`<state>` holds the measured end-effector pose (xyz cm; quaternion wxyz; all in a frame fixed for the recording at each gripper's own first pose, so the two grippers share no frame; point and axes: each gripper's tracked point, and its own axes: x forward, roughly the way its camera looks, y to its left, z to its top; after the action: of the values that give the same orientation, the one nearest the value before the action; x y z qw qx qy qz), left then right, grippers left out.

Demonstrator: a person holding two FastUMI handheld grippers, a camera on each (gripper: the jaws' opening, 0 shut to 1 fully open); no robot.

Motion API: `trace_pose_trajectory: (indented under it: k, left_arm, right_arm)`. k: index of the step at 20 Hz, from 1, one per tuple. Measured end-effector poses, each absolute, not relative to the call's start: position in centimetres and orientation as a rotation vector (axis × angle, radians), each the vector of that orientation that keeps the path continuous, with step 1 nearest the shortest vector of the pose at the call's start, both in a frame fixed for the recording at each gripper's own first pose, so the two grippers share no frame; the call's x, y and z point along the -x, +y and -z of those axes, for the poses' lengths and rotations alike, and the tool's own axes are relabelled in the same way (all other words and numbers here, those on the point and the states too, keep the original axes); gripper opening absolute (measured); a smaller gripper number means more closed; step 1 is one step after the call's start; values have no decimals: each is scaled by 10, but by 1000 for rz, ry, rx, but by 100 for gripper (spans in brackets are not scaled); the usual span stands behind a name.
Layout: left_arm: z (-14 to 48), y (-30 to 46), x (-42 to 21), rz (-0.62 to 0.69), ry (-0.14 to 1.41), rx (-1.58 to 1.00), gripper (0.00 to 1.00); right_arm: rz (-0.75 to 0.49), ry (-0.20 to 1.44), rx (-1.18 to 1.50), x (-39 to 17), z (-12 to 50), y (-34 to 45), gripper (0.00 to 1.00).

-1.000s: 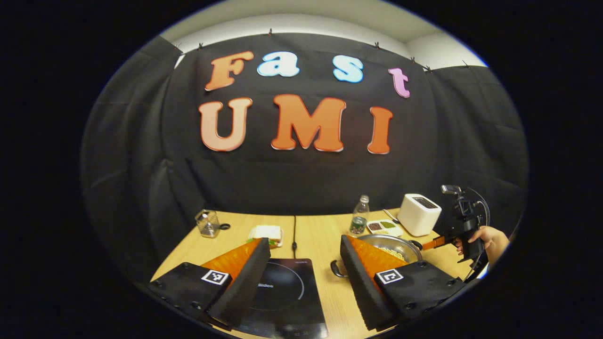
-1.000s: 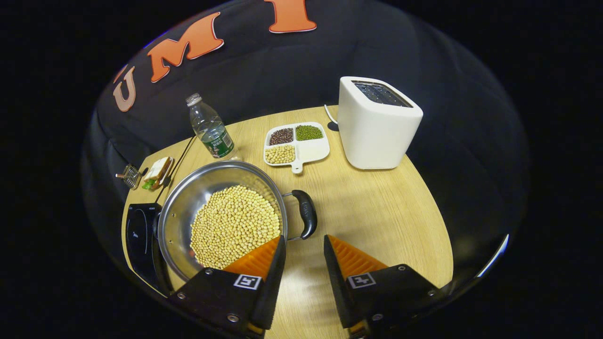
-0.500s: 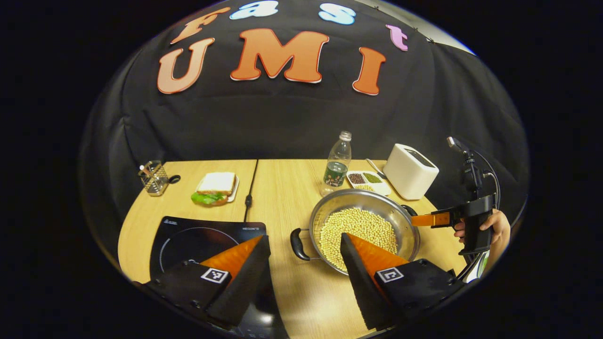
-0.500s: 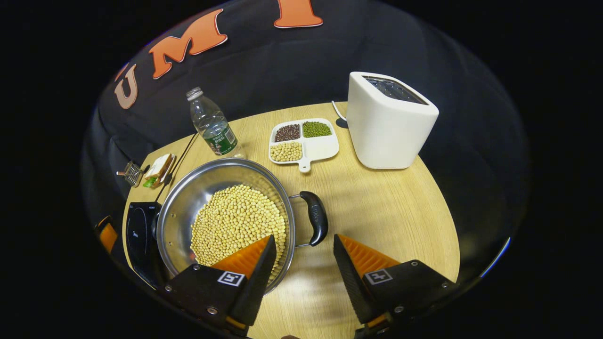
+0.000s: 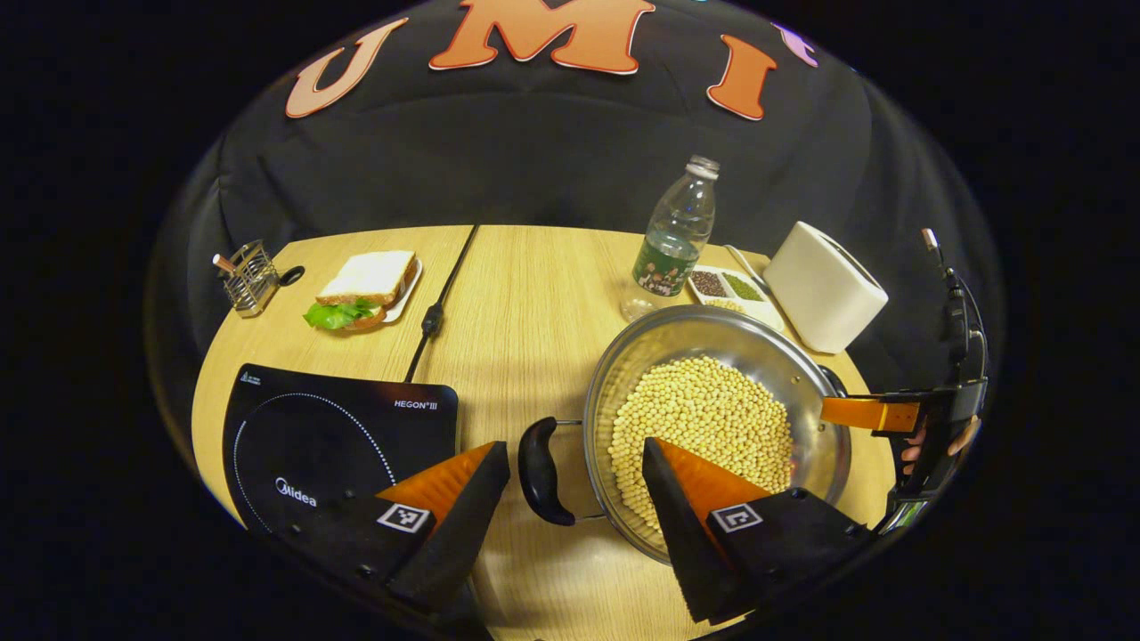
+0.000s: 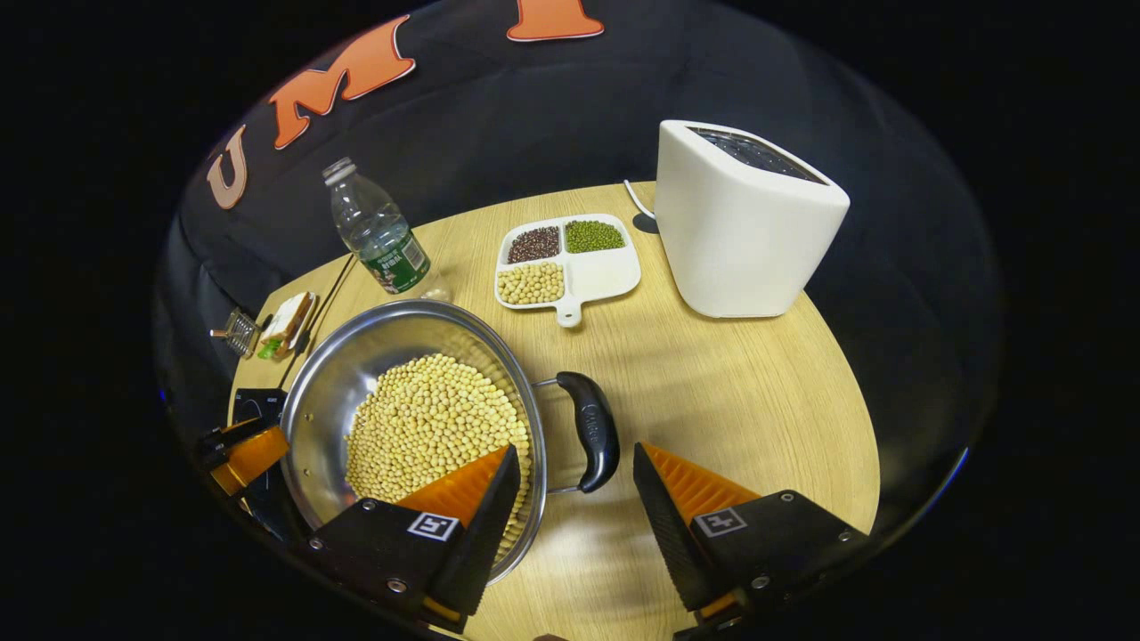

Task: First push the handle of the pot to place it horizontally, then grasp the pot with both hands and set it on the induction cooktop.

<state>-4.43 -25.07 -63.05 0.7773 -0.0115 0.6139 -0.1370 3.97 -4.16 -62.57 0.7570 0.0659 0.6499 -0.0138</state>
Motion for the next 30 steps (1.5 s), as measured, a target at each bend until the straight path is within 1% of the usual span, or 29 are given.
trace_pose_trajectory:
  k: [6,8,10,11,12,13,14,16,18,19,20,21,23,24,25,26,27,28,29,30]
  left_arm:
    - [663,-251,50,282,1363,-32,98]
    - [671,-249,50,271,1364,-54,92]
    - [679,-247,52,259,1371,-67,84]
    - [681,-248,51,259,1370,-59,81]
    - [680,-250,53,257,1366,-55,81]
    - [685,-249,51,253,1362,-57,75]
    - [685,-249,50,248,1350,-64,77]
    - [686,-249,44,253,1319,-69,77]
    - [686,-250,41,259,1295,-53,75]
    - [686,-250,39,257,1285,-47,72]
    - [688,-251,38,256,1279,-47,72]
    - [688,-251,39,264,1282,-53,72]
    - [686,-250,39,263,1284,-54,71]
    - [689,-252,39,265,1288,-58,70]
    - [689,-253,38,264,1288,-56,70]
    - [691,-254,37,263,1284,-55,68]
    - [688,-253,33,262,1272,-50,68]
    - [686,-250,33,263,1257,-49,70]
    - [685,-250,30,262,1240,-47,71]
    - [684,-249,28,264,1227,-49,69]
  right_arm:
    - [51,1436,-131,-42,647,-39,81]
    - [52,1449,-123,-41,653,-37,81]
    - [52,1455,-124,-42,660,-34,79]
    - [51,1459,-132,-42,661,-32,77]
    - [47,1463,-134,-41,663,-30,76]
    - [49,1459,-136,-42,663,-31,71]
    - [47,1467,-138,-41,662,-30,71]
    - [47,1475,-150,-37,660,-29,69]
    - [38,1474,-139,-36,659,-30,64]
    - [36,1469,-138,-36,657,-29,62]
    - [39,1467,-143,-34,656,-28,61]
    - [39,1466,-148,-34,655,-27,62]
    - [27,1465,-147,-29,658,-23,51]
    - [25,1460,-143,-29,660,-23,54]
    - [30,1458,-140,-30,659,-22,54]
    - [32,1452,-134,-31,656,-21,53]
    - [33,1439,-127,-33,654,-20,48]
    - [35,1424,-122,-33,651,-23,52]
    - [37,1408,-117,-35,648,-24,52]
    - [35,1398,-109,-35,647,-25,52]
